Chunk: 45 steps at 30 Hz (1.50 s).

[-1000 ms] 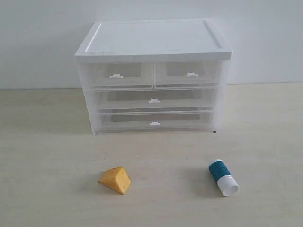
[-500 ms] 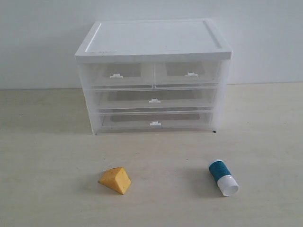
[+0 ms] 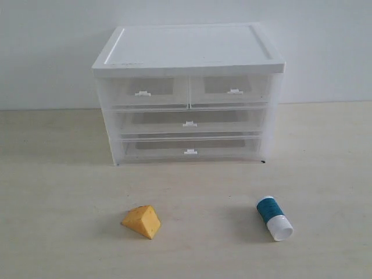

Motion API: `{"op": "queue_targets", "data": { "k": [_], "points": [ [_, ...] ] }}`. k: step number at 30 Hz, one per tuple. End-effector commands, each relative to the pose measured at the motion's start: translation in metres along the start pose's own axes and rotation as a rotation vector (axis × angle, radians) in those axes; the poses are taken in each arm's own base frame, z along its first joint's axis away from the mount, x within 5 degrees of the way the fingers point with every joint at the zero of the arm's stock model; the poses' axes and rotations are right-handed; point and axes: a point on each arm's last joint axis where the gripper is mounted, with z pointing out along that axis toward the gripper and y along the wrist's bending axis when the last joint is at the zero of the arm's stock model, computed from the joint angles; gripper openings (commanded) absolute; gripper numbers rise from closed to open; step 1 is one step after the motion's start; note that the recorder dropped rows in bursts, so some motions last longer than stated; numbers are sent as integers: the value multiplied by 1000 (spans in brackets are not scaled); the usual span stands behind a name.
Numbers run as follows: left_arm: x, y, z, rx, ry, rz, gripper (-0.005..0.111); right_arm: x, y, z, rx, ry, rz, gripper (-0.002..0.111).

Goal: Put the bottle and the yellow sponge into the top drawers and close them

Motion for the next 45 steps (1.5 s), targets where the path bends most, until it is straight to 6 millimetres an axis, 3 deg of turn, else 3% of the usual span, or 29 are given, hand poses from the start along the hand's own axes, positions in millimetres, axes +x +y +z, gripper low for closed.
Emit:
{"op": "queue_targets", "data": {
  "k": [1,3,6,8,13,16,19,22,26,32,37,45],
  "points": [
    [-12,-8,-1,98,-137,-67,4,-1,0,0,2,-15,-8,0],
    [-26,-22,-5,147,-213,-81,4,-1,0,0,2,-15,-8,0],
    [-54,-72,-10,185,-183,12,4,-1,0,0,2,-15,-8,0],
    [-69,-97,0,163,-128,45,4,-1,0,0,2,-11,-8,0],
    [-84,-125,38,99,44,220,4,-1,0,0,2,-13,-8,0],
    [-80,-134,72,124,221,180,4,-1,0,0,2,-13,-8,0],
    [-72,-145,112,263,398,139,4,-1,0,0,2,-13,-8,0],
    [-63,-137,147,316,500,39,4,-1,0,0,2,-13,-8,0],
    [-43,-108,189,265,644,-35,4,-1,0,0,2,-13,-8,0],
    [-24,-83,232,263,782,-79,4,-1,0,0,2,-15,-8,0],
    [-13,-79,263,284,832,-60,4,-1,0,0,2,-15,-8,0],
    [-6,-92,302,334,844,-18,4,-1,0,0,2,-15,-8,0]
  ]
}}
